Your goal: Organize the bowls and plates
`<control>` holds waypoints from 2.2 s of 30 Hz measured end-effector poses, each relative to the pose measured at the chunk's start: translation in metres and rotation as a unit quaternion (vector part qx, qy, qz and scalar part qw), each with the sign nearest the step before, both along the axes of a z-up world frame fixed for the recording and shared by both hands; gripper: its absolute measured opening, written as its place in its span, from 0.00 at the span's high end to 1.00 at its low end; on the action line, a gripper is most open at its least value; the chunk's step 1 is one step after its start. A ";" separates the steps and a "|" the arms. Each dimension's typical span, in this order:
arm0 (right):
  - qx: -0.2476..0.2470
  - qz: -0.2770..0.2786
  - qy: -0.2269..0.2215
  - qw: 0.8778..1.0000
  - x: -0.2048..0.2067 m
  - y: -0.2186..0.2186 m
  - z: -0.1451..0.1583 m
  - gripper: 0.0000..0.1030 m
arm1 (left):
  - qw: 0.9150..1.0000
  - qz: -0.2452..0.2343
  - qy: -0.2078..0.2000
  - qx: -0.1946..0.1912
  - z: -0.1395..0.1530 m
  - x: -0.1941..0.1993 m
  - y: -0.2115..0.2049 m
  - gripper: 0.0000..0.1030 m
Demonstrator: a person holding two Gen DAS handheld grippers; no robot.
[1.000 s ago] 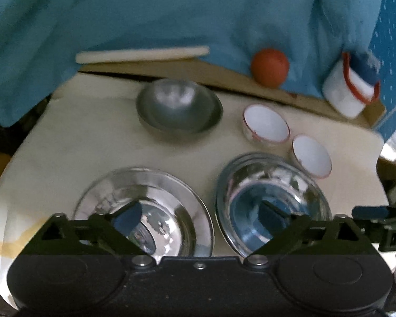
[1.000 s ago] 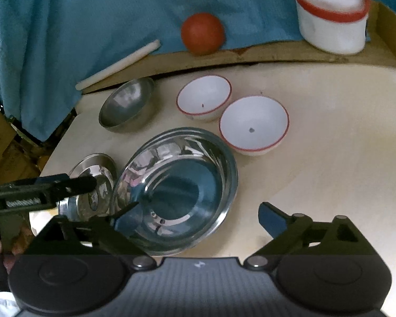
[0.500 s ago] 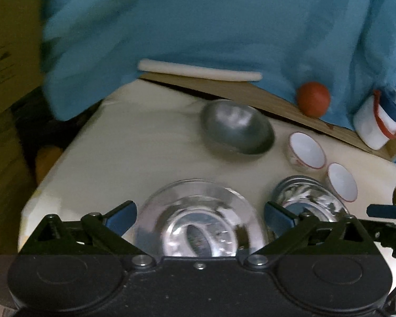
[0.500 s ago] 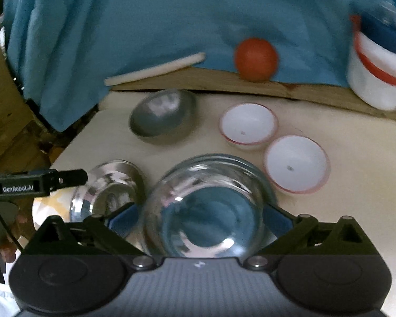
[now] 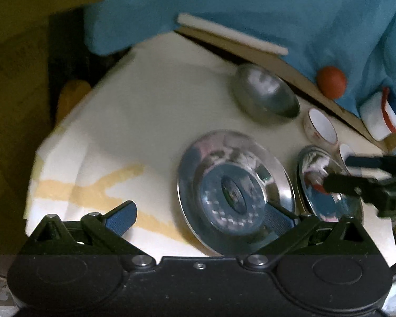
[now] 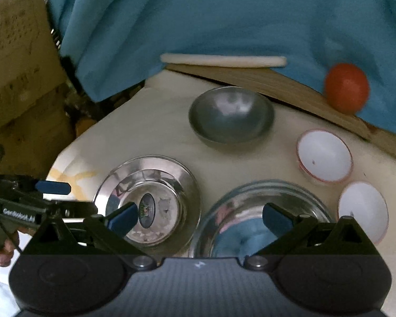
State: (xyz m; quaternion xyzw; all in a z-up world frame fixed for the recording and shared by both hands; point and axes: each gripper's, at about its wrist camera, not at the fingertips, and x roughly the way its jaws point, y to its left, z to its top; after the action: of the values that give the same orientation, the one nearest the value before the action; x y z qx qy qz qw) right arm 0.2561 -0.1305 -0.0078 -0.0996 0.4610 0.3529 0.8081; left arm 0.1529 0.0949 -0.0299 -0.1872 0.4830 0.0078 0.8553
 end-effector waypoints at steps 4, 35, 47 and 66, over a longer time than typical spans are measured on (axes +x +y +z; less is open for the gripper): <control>-0.025 0.034 -0.015 0.999 0.007 0.021 -0.006 0.01 | 1.000 -0.018 0.012 -0.014 -0.007 0.003 -0.001 0.01; -0.055 0.108 0.044 0.992 0.028 0.068 -0.057 0.26 | 0.997 -0.024 0.043 -0.055 -0.022 0.006 -0.002 0.34; -0.050 0.103 0.061 0.992 0.029 0.069 -0.063 0.36 | 0.997 -0.019 0.048 -0.057 -0.021 0.004 0.000 0.50; -0.052 0.084 0.056 0.993 0.027 0.067 -0.065 0.54 | 0.997 -0.007 0.051 -0.063 -0.023 0.003 0.004 0.77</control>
State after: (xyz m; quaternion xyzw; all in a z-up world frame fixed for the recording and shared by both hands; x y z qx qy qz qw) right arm 0.2829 -0.0638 -0.0733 -0.1601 0.5134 0.4003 0.7420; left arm 0.1558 0.0989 -0.0527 -0.2364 0.5271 -0.0193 0.8160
